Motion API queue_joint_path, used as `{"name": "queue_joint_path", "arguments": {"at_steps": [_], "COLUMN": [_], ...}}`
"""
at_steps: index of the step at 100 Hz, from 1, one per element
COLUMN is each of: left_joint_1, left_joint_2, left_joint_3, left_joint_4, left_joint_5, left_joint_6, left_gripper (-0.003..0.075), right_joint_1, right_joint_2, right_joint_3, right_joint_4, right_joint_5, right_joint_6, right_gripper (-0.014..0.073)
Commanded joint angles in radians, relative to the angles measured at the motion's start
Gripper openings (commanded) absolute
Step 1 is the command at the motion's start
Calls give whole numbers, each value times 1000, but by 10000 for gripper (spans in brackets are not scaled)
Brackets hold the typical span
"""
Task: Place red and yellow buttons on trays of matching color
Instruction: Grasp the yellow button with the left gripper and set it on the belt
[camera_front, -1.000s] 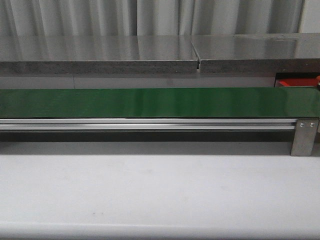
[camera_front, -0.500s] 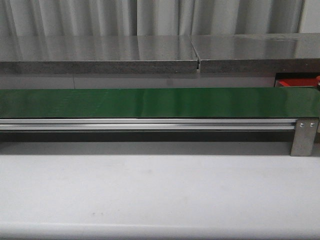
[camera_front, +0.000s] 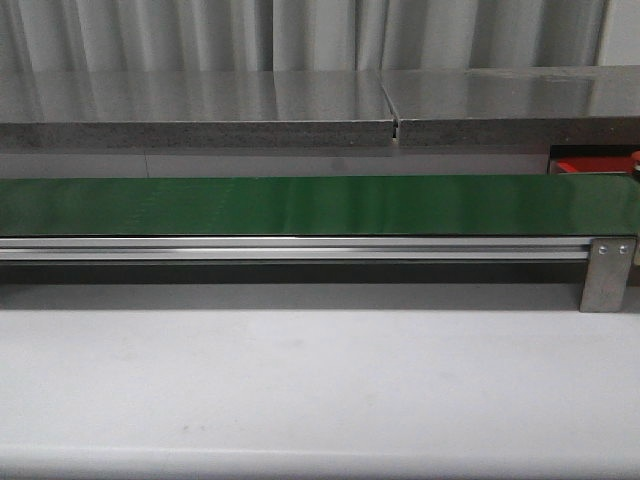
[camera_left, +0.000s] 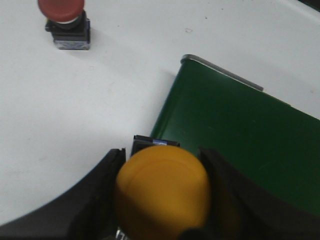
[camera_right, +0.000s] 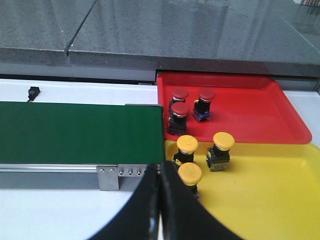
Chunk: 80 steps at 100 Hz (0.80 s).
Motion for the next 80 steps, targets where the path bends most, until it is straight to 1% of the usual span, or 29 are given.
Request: {"name": "queue_joint_path", "arguments": {"at_steps": [1,20,27,34,38,40,41,43,45,46,51,53,62,80], "left_joint_1": [-27,-68,-75,-79,-79,-79,-79,-79,-79,-79,-79,-79,-79,-79], "left_joint_2": [-43,7,14,16,16,16,16,16,16,16,16,14,4,-50], "left_joint_3": [-24,-24,-24,-27,-31,-33,-33,-36,-38,-38,-40,-40,-41,-55], "left_joint_4": [-29,-31,-31,-36,-36,-38,-38,-40,-40,-42,-52,-57,-75,-106], "left_joint_5": [-56,-27,-27,-29,-25,-25,-25,-22,-20,-18,-14,-14,-14,-40], "left_joint_6": [15,20,20,20,20,20,20,20,20,20,20,20,20,20], "left_gripper": [157,161,192,288,375,440,440,506,537,565,634,648,648,600], "right_joint_1": [1,1,1,1,1,1,1,1,1,1,1,1,1,1], "right_joint_2": [4,4,4,4,4,4,4,4,4,4,4,4,4,4], "right_joint_3": [-26,-26,-26,-26,-26,-26,-26,-26,-26,-26,-26,-26,-26,-26], "right_joint_4": [6,6,6,6,6,6,6,6,6,6,6,6,6,6], "right_joint_5": [-81,-81,-81,-81,-81,-81,-81,-81,-81,-81,-81,-81,-81,-81], "right_joint_6": [-11,-11,-11,-11,-11,-11,-11,-11,-11,-11,-11,-11,-11,-11], "right_gripper": [-117,-117,-117,-117,-117,-117,-117,-117,-117,-117,-117,-117,-117,-117]}}
